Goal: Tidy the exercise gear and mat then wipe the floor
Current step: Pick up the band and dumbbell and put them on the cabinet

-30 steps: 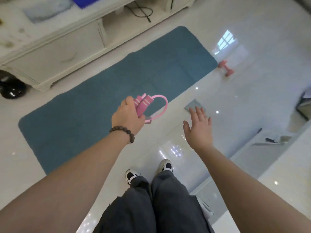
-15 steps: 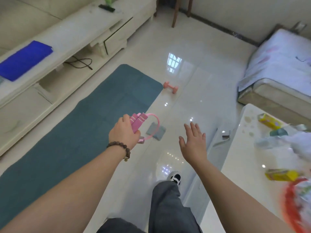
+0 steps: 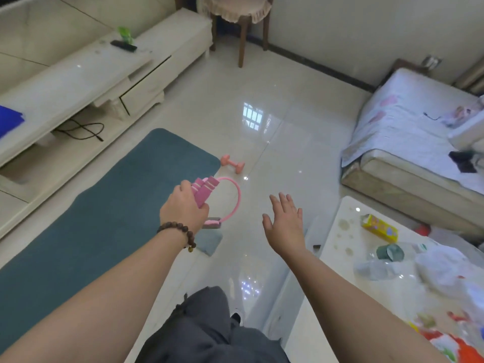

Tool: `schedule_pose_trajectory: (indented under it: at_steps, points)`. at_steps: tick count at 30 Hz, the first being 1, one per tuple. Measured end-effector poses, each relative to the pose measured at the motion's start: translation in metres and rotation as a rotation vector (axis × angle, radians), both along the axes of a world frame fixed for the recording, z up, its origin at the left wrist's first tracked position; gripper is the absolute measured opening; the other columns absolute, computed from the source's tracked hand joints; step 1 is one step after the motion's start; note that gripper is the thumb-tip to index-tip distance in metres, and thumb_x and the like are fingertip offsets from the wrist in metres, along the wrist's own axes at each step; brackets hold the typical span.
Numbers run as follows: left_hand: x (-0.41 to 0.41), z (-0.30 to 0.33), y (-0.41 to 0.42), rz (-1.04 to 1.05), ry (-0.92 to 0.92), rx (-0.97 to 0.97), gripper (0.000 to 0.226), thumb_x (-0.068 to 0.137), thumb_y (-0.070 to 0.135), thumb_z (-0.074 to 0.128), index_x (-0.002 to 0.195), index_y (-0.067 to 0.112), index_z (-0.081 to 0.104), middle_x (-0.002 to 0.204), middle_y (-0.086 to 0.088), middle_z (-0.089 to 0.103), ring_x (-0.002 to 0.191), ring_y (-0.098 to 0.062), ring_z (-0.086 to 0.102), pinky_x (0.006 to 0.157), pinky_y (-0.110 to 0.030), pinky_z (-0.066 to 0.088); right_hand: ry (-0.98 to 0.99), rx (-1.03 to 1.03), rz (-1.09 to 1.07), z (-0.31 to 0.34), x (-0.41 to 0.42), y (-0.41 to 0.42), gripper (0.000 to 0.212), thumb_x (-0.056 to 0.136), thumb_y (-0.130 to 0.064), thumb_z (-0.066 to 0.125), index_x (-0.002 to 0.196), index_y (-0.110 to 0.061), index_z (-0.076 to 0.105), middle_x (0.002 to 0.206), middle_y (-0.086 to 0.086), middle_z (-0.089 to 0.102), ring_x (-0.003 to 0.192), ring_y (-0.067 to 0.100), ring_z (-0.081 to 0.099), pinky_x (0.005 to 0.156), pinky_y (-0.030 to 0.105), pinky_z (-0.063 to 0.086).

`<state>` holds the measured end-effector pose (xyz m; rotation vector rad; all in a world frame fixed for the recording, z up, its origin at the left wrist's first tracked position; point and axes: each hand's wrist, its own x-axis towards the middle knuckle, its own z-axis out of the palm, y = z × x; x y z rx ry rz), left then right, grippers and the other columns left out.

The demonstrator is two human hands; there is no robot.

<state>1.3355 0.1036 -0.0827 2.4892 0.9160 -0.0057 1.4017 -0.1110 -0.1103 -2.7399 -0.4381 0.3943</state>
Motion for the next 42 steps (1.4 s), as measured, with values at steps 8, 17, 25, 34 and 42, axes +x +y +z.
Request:
schedule_pose_trajectory:
  at_steps: [8, 17, 25, 34, 42]
  points:
    - [0.099, -0.017, 0.002, 0.041, 0.008, 0.0, 0.033, 0.079, 0.026, 0.065, 0.101, 0.013, 0.045, 0.091, -0.005, 0.052, 0.078, -0.027, 0.057, 0.067, -0.039, 0.052, -0.037, 0.035, 0.047, -0.012, 0.108, 0.005, 0.053, 0.099, -0.03, 0.04, 0.148, -0.018, 0.026, 0.158, 0.004, 0.016, 0.147, 0.019, 0.004, 0.118, 0.046, 0.001]
    - [0.251, -0.054, 0.048, 0.158, 0.078, -0.05, 0.035, 0.08, 0.028, 0.065, 0.106, 0.013, 0.045, 0.098, -0.006, 0.053, 0.082, -0.027, 0.059, 0.071, -0.041, 0.054, 0.036, -0.048, 0.192, -0.041, 0.282, 0.061, 0.053, 0.101, -0.033, 0.035, 0.15, -0.02, 0.021, 0.16, 0.001, 0.009, 0.148, 0.017, -0.002, 0.119, 0.045, -0.001]
    - [0.368, -0.045, 0.093, 0.287, 0.092, -0.082, 0.032, 0.079, 0.025, 0.064, 0.102, 0.012, 0.045, 0.095, -0.006, 0.053, 0.079, -0.027, 0.057, 0.066, -0.038, 0.051, 0.058, -0.059, 0.33, -0.03, 0.414, 0.124, 0.053, 0.1, -0.034, 0.034, 0.15, -0.021, 0.02, 0.16, 0.002, 0.009, 0.148, 0.018, -0.001, 0.119, 0.045, 0.0]
    - [0.439, -0.053, 0.121, 0.542, 0.09, -0.108, 0.037, 0.08, 0.028, 0.067, 0.105, 0.01, 0.046, 0.096, -0.005, 0.051, 0.076, -0.026, 0.053, 0.058, -0.033, 0.04, 0.129, -0.141, 0.575, -0.039, 0.526, 0.184, 0.053, 0.101, -0.037, 0.03, 0.151, -0.023, 0.016, 0.161, 0.0, 0.003, 0.147, 0.017, -0.005, 0.119, 0.044, -0.001]
    - [0.491, -0.075, 0.109, 0.929, 0.125, -0.157, 0.032, 0.08, 0.022, 0.064, 0.103, 0.009, 0.048, 0.101, -0.011, 0.055, 0.076, -0.029, 0.05, 0.061, -0.036, 0.042, 0.144, -0.304, 1.026, -0.066, 0.63, 0.237, 0.054, 0.102, -0.035, 0.027, 0.152, -0.022, 0.012, 0.161, 0.001, -0.002, 0.147, 0.018, -0.01, 0.119, 0.044, -0.006]
